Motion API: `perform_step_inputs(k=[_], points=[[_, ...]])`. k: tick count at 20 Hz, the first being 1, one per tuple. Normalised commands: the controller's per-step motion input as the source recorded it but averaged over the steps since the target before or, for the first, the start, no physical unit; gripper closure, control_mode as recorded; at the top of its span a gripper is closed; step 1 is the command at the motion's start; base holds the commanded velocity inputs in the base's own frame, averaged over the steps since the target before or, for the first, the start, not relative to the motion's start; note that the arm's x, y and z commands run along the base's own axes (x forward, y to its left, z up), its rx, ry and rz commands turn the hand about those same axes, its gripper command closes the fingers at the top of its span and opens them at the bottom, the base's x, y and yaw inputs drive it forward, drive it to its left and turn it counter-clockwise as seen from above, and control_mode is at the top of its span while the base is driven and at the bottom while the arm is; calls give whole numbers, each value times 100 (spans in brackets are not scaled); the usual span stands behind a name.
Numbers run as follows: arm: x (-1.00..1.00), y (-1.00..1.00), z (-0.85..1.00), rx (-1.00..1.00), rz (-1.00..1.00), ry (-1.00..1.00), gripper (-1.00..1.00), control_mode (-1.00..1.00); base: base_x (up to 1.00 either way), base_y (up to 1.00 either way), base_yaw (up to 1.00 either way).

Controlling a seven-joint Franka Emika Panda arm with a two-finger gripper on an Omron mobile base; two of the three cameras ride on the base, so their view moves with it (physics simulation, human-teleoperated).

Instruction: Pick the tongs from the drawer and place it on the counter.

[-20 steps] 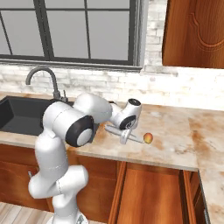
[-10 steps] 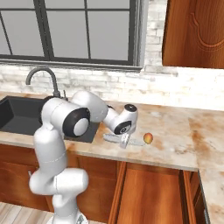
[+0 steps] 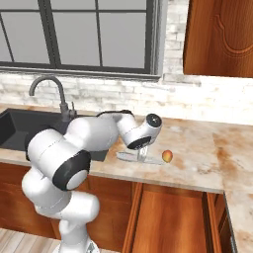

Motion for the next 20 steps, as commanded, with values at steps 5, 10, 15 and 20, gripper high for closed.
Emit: perform_step_inputs(k=[5, 10, 15, 20], points=[[-83, 23, 100, 0, 23, -3, -100, -100, 0, 0, 0], [-61, 83, 92, -10, 15, 1, -100, -100, 0, 0, 0], [-64, 100, 14, -38, 31, 0, -100, -100, 0, 0, 0], [-84, 100, -65, -39, 30, 0, -100, -100, 0, 0, 0]])
